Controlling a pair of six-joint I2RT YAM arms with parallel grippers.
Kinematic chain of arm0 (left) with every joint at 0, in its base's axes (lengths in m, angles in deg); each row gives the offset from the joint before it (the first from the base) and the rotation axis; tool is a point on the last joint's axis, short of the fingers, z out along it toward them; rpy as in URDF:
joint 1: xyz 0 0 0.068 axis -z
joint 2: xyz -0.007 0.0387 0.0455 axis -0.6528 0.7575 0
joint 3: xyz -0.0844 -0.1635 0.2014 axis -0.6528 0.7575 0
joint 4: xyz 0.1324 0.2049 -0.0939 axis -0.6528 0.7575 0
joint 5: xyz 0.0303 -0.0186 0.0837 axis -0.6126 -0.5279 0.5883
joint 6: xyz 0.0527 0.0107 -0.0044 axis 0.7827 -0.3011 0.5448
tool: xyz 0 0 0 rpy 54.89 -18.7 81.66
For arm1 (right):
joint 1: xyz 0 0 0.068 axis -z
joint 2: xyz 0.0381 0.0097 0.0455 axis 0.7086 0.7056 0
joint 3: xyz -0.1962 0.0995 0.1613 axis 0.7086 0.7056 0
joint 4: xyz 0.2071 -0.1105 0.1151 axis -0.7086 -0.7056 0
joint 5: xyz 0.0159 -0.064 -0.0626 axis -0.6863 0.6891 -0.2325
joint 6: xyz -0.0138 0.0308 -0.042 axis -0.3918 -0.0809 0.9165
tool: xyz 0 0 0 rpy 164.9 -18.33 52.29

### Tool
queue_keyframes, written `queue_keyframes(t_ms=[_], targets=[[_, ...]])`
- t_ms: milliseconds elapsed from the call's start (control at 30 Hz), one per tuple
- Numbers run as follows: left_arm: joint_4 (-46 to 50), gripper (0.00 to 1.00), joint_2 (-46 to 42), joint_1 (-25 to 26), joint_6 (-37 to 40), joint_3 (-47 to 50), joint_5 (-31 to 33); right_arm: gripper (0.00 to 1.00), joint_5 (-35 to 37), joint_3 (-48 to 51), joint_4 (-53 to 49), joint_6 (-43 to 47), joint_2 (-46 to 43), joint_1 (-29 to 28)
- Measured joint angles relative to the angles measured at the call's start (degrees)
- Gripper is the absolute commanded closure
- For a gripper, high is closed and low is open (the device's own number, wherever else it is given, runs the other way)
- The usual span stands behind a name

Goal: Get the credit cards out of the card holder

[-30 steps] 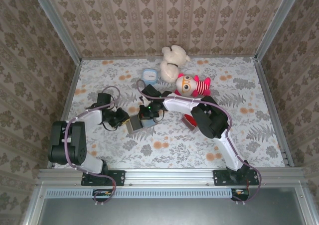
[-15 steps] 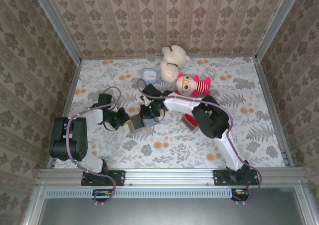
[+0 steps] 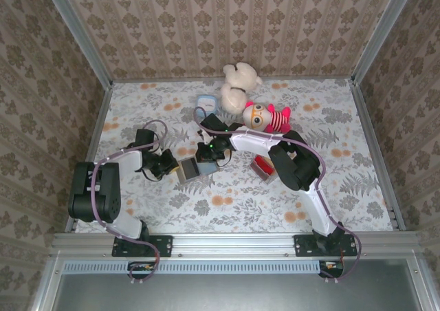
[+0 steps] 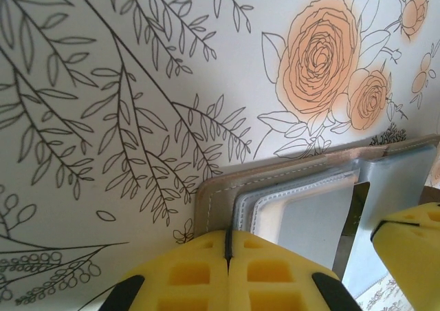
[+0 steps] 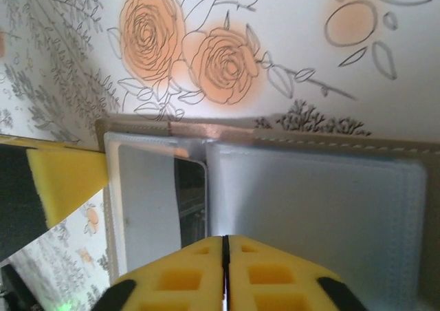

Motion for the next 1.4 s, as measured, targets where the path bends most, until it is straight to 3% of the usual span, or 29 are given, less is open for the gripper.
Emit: queue_keyframes(t_ms=[167, 533, 1000, 1400], targets=[[-0.02, 0.95, 0.00, 0.00, 0.02, 0.00, 0.00, 0.76, -2.93, 0.02, 0.42, -0.50, 0.00, 0.00], [0.00, 0.96, 0.02, 0.00, 0.20, 0.00, 0.00, 0.77, -5.07, -0.35, 0.37, -0.63, 1.79, 0.00], [0.02, 0.96, 0.00, 0.02, 0.22, 0.00, -0.04, 1.00, -9.03, -1.11, 2.03, -2.80, 3.06, 0.22], [3.45, 0.97, -1.53, 0.02, 1.66, -0.11, 1.46, 1.00, -5.49, 0.42, 2.12, -0.31, 1.81, 1.38]])
